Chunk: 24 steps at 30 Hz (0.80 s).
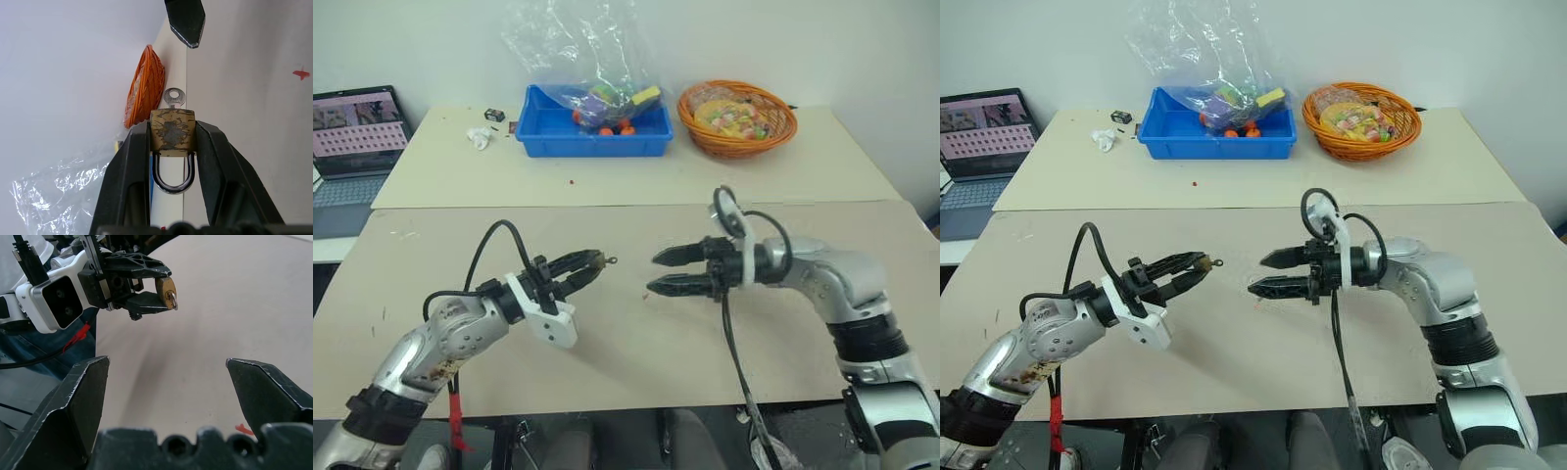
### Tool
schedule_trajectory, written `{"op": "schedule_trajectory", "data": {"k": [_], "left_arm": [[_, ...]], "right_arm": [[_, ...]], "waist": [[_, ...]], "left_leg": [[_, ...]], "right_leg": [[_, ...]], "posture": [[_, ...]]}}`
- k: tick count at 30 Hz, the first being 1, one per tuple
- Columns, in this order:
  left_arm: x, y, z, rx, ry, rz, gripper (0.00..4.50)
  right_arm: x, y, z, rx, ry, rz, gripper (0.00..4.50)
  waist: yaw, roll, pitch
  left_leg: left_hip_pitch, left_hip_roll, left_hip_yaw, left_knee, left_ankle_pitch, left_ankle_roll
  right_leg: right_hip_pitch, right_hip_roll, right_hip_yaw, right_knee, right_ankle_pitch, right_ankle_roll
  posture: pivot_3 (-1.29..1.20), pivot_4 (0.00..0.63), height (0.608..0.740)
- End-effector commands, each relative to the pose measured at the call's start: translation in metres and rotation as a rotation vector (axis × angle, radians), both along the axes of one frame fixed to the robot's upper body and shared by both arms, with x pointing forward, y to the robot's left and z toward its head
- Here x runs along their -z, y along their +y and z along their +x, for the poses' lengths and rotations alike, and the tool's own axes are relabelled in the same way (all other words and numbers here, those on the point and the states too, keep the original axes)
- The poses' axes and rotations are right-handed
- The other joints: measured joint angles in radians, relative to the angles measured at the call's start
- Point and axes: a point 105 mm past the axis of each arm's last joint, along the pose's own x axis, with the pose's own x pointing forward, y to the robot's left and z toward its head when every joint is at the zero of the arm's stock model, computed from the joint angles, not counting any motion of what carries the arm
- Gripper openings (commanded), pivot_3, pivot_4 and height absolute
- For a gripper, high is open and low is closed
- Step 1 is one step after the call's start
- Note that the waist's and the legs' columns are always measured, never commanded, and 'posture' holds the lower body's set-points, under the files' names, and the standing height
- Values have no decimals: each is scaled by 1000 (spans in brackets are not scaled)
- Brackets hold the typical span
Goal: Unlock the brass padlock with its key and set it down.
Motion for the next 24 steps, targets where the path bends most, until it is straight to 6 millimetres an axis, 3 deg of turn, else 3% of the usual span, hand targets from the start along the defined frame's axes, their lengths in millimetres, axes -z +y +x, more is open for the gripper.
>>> {"op": "schedule_trajectory", "data": {"k": [1,9,20,24], "left_arm": [[-12,-3,-1,34,-42,-11,798],[-10,-7,-1,57,-4,-23,798],[-9,-7,-2,58,5,-34,798],[-9,-7,-2,58,4,-34,798]], "right_arm": [[-14,11,3,-29,-73,10,4500],[-18,30,15,-15,-158,-21,4500],[-16,40,15,-22,-165,-27,4500],[-15,43,13,-27,-158,-23,3403]], "waist": [[0,0,0],[0,0,0],[-1,0,0],[-1,0,0]], "left_leg": [[0,0,0,0,0,0],[0,0,-1,0,0,0],[0,-1,-1,0,0,0],[0,-1,-1,0,0,0]], "right_leg": [[0,0,0,0,0,0],[0,0,-1,1,0,0],[0,0,-2,1,0,0],[0,0,-2,1,1,0]], "posture": [[0,150,735],[0,150,735],[0,150,735],[0,150,735]]}}
